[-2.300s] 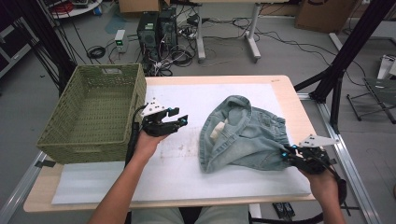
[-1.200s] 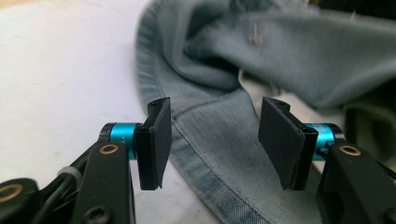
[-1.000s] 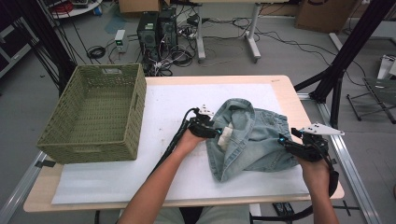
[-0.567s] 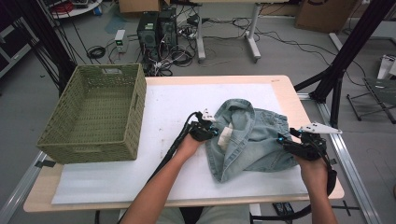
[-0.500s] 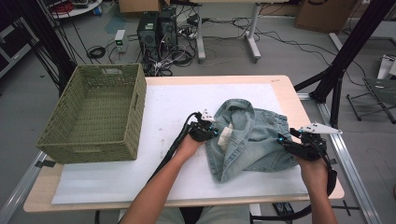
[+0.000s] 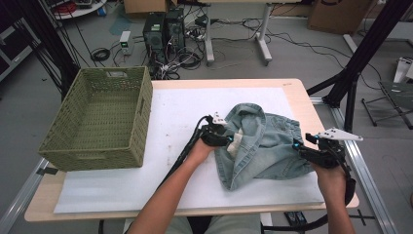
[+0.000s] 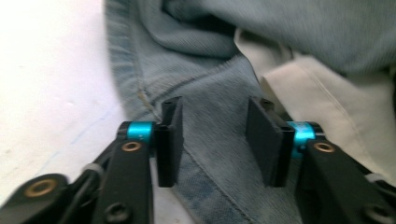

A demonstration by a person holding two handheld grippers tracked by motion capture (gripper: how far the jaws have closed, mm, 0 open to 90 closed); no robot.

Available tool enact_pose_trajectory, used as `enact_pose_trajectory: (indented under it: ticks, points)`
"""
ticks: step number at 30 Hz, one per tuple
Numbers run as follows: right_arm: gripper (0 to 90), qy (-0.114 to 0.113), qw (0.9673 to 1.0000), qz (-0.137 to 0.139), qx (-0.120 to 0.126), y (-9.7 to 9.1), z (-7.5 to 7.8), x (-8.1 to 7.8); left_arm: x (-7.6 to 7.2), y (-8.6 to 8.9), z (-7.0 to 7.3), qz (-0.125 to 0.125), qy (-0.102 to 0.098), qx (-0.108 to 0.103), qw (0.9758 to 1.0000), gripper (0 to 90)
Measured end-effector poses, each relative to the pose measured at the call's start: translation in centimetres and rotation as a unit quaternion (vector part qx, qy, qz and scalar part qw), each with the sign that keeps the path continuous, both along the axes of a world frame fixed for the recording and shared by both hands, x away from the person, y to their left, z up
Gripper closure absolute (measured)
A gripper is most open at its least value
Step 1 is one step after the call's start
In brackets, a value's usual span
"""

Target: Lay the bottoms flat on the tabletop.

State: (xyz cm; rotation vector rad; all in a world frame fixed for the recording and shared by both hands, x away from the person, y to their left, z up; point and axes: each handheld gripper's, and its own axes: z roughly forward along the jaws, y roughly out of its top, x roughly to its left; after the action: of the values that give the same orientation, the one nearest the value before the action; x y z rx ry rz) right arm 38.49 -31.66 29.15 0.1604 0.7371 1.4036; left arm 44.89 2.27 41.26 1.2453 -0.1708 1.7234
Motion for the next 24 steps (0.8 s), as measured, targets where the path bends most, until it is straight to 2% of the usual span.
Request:
enact_pose_trajectory:
  ticks: [1,4,7,10,12,15,20,24]
  points:
    - [47.7,0.0,1.0,0.0,-0.002,0.0,0.0,0.0,0.0,-0.2,-0.1,0.005,-0.005,0.003,1.0,64.6]
    - [48.2,0.002,1.0,0.0,-0.002,0.0,0.0,0.0,-0.1,-0.1,-0.2,0.013,-0.011,0.004,0.9999,88.2]
    - [48.7,0.003,1.0,0.0,-0.003,0.0,0.0,0.1,-0.2,0.1,-0.3,0.013,-0.004,0.002,0.9999,89.0]
    - [48.8,0.009,1.0,0.0,-0.002,-0.1,0.1,0.3,-0.3,1.2,-0.6,0.009,0.007,0.001,0.9999,89.2]
    - [48.8,0.011,0.9999,0.003,0.0,-0.1,0.3,0.6,-0.5,2.1,-1.2,0.013,0.011,0.007,0.9998,89.2]
    - [49.0,0.016,0.9999,0.005,0.001,-0.1,0.6,0.8,-0.6,3.6,-2.5,0.007,0.014,0.012,0.9998,89.2]
    - [49.2,0.021,0.9998,0.0,-0.003,0.7,1.4,0.8,-0.9,5.6,-4.6,-0.003,0.007,0.016,0.9998,89.2]
    - [49.2,0.029,0.9996,-0.007,-0.002,1.3,2.1,0.8,-1.3,6.9,-5.8,-0.005,0.005,0.012,0.9999,89.2]
